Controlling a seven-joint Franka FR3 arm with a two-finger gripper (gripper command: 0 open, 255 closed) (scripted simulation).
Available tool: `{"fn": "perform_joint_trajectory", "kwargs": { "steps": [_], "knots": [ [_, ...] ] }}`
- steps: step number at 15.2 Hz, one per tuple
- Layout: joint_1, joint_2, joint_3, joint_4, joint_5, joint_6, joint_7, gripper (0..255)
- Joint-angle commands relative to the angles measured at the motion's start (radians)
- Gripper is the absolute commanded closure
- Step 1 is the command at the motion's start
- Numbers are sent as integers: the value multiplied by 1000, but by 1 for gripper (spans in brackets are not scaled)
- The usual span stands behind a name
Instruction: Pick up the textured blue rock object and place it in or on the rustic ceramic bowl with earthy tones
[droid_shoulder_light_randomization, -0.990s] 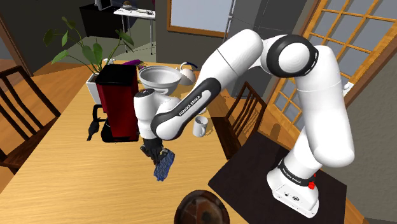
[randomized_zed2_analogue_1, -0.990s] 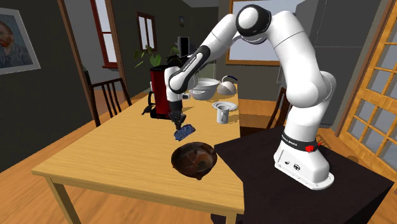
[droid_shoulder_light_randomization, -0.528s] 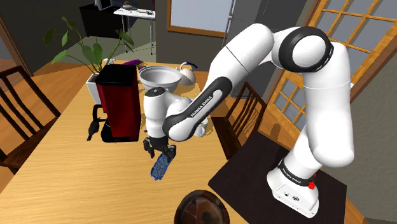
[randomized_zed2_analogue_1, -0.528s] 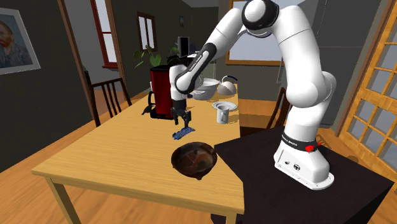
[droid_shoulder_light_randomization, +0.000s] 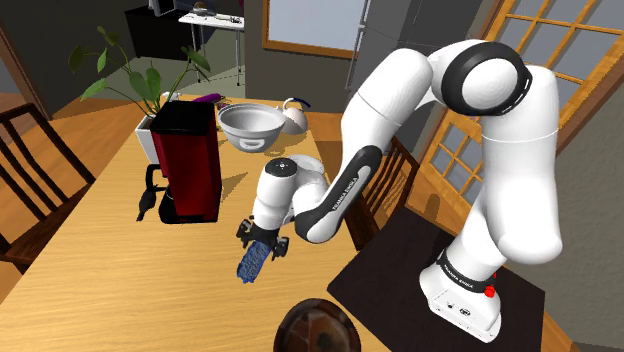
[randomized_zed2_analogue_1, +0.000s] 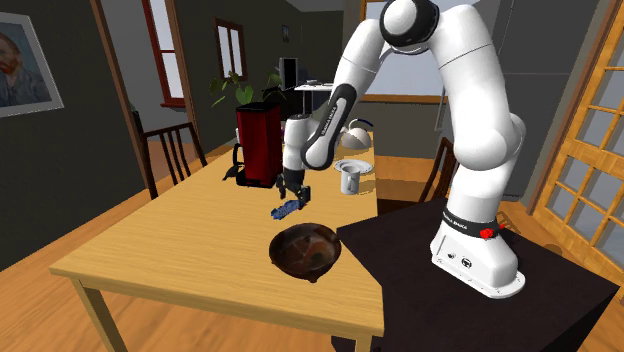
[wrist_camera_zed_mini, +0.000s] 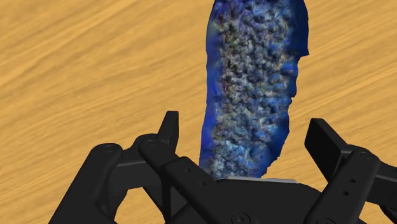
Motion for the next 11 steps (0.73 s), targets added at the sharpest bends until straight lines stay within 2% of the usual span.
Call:
{"fn": "perform_joint_trajectory", "kwargs": {
  "steps": [1, 9, 10, 11],
  "knots": [
    [14, 29, -18, 12, -14, 19, 11, 0],
    [17, 37, -22, 16, -17, 24, 14, 0],
    [17, 37, -22, 16, -17, 24, 14, 255],
    [17, 37, -22, 16, -17, 24, 14, 255]
  ]
}}
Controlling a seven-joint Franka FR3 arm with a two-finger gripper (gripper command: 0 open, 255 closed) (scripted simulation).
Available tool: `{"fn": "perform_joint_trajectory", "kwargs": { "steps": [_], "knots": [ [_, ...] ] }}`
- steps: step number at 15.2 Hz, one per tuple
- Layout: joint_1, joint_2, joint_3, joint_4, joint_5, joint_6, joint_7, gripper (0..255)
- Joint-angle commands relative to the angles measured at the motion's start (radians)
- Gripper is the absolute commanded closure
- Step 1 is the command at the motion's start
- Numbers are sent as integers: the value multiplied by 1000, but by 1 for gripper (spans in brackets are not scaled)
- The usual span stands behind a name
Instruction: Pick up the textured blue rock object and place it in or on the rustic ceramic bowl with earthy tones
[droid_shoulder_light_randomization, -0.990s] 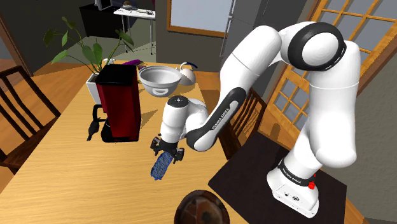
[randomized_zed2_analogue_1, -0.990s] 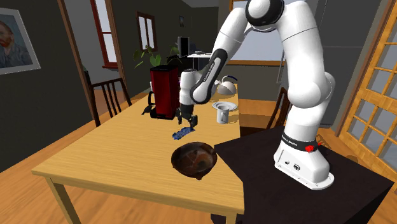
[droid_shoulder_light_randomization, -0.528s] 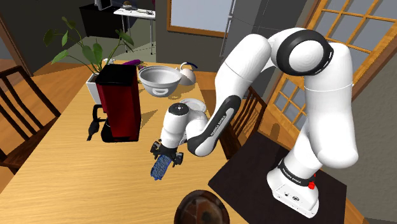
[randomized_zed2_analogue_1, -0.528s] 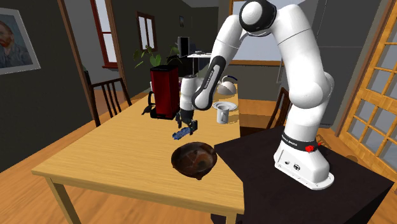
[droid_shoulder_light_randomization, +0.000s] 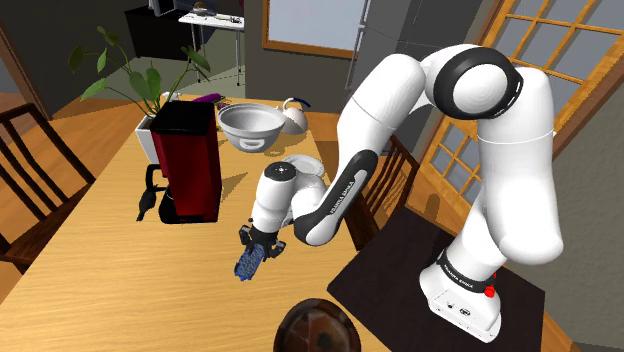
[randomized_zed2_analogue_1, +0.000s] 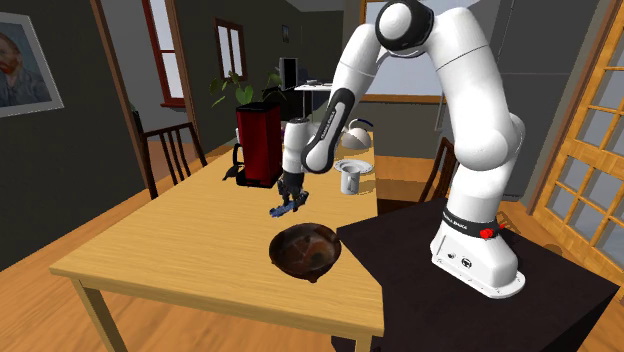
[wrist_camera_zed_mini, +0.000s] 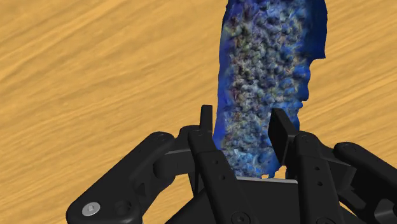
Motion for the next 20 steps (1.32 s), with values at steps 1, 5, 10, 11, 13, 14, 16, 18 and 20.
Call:
{"fn": "perform_joint_trajectory", "kwargs": {
  "steps": [1, 5, 10, 11, 13, 14, 16, 18, 20],
  "knots": [
    [0, 3, 0, -1, 0, -1, 0, 255],
    [-1, -3, 2, -4, 2, -4, 0, 255],
    [-14, -24, 17, -10, 13, -20, -11, 255],
    [-21, -37, 26, -14, 19, -30, -17, 255],
    [-35, -63, 43, -22, 34, -49, -29, 255],
    [-42, -76, 52, -25, 42, -59, -36, 255],
    [-56, -102, 69, -32, 58, -79, -49, 255],
    [-69, -127, 86, -37, 76, -99, -63, 255],
    [-82, -153, 103, -42, 94, -120, -78, 255]
  ]
}}
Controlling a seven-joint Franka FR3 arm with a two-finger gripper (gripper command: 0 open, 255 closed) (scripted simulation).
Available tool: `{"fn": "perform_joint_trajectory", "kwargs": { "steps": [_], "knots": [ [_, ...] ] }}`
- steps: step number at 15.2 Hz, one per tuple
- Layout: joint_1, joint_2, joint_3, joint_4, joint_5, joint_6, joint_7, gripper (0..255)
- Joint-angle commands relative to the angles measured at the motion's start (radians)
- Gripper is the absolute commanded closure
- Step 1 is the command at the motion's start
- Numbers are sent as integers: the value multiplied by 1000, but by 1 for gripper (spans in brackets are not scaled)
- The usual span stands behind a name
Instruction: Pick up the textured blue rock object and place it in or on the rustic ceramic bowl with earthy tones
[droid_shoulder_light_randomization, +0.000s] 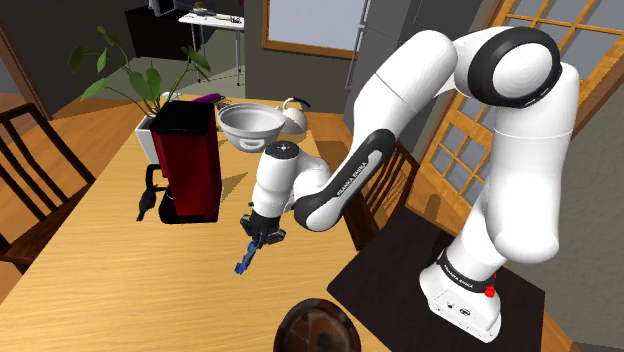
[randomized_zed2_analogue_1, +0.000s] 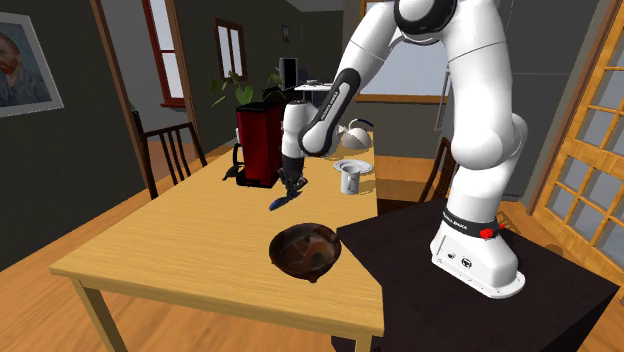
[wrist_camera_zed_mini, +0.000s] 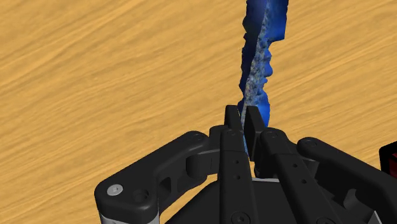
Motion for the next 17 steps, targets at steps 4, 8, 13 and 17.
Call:
{"fn": "perform_joint_trajectory", "kwargs": {
  "steps": [4, 8, 13, 17],
  "knots": [
    [-30, -61, 38, -8, 48, -52, -37, 255],
    [-49, -109, 65, -10, 88, -96, -68, 255],
    [-68, -168, 92, -8, 139, -152, -105, 255],
    [-78, -206, 105, -2, 173, -192, -130, 255]
  ]
}}
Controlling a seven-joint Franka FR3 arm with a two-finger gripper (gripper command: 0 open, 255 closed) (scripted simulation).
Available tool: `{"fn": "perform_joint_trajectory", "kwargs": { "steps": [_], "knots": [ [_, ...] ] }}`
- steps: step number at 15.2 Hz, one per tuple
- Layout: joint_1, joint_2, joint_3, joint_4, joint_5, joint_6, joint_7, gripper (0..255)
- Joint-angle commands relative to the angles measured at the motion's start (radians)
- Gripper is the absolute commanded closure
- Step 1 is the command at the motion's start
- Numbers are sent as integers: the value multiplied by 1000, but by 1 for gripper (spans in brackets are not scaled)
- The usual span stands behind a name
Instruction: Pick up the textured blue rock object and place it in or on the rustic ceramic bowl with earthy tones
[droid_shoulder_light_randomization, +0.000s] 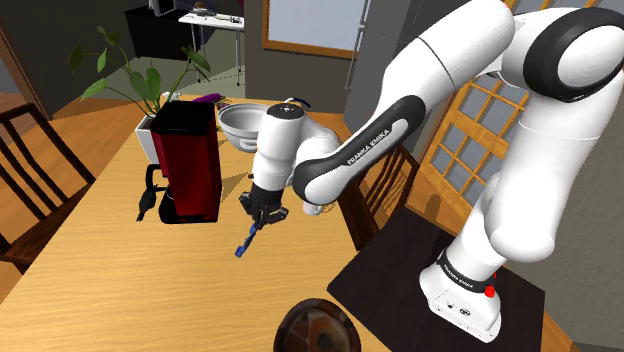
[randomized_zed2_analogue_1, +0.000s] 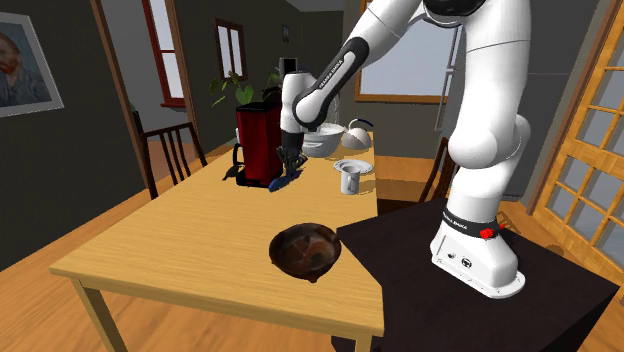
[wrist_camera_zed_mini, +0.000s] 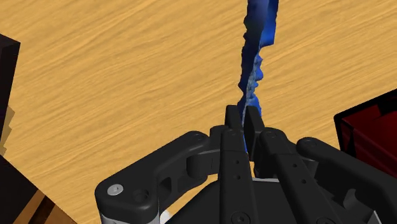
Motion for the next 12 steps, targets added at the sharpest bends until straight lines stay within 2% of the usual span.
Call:
{"fn": "perform_joint_trajectory", "kwargs": {
  "steps": [1, 12],
  "knots": [
    [4, -35, 13, -29, 18, -4, 4, 255],
    [125, -270, 142, -306, 137, 56, 168, 255]
  ]
}}
